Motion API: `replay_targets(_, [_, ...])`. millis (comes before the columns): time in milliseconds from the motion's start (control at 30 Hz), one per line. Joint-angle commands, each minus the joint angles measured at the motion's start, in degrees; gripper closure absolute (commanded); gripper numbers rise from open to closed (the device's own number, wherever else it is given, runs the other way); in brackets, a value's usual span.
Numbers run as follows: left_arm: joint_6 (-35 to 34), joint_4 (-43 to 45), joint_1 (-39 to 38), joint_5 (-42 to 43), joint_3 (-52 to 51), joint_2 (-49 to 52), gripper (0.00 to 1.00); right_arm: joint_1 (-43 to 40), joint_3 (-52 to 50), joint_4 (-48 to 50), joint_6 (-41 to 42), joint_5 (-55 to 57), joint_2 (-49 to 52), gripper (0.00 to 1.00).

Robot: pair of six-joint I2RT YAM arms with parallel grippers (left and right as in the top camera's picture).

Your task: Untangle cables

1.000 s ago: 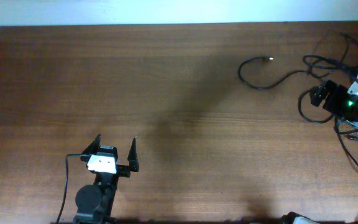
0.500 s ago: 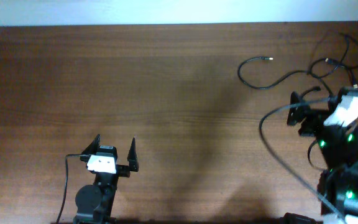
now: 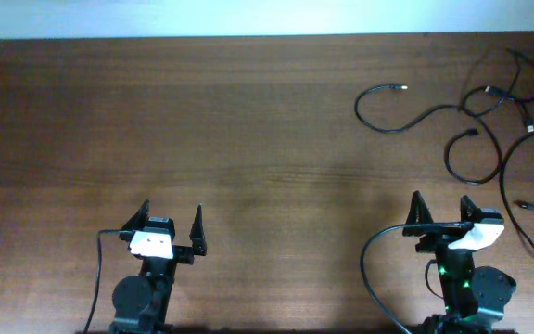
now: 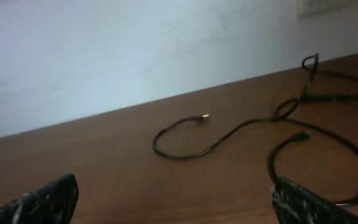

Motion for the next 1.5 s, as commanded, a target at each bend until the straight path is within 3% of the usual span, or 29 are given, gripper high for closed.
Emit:
replay_targets(0, [0.72,-0.33,0.24,-0.37,-0.13,-0.33,0.01,0.37,-0.28,-3.76,0.74,1.57,-3.56,0.01])
replay_targets(33, [0.72,-0.33,0.24,-0.37,-0.13,-0.33,0.01,1.18,-0.28,-8.57,0.76,2.95,-5.60,0.01])
replay_targets(200, [0.72,-0.33,0.24,-0.35,-0.13,-0.33,0.01,9.29,-0.28,-9.53,0.39,11.34,-8.72,0.01])
replay_targets(367, [0.72,-0.33,0.24,-0.37,-0.13,-0.33,0.01,15.08,-0.28,-9.53,-9.77,11.23,-8.72,0.01])
replay_targets(1467, [0.72,-0.33,0.24,-0.37,-0.13,-0.33,0.01,15.26,-0.28,-9.29,-12.24,9.29,-8.70,0.01])
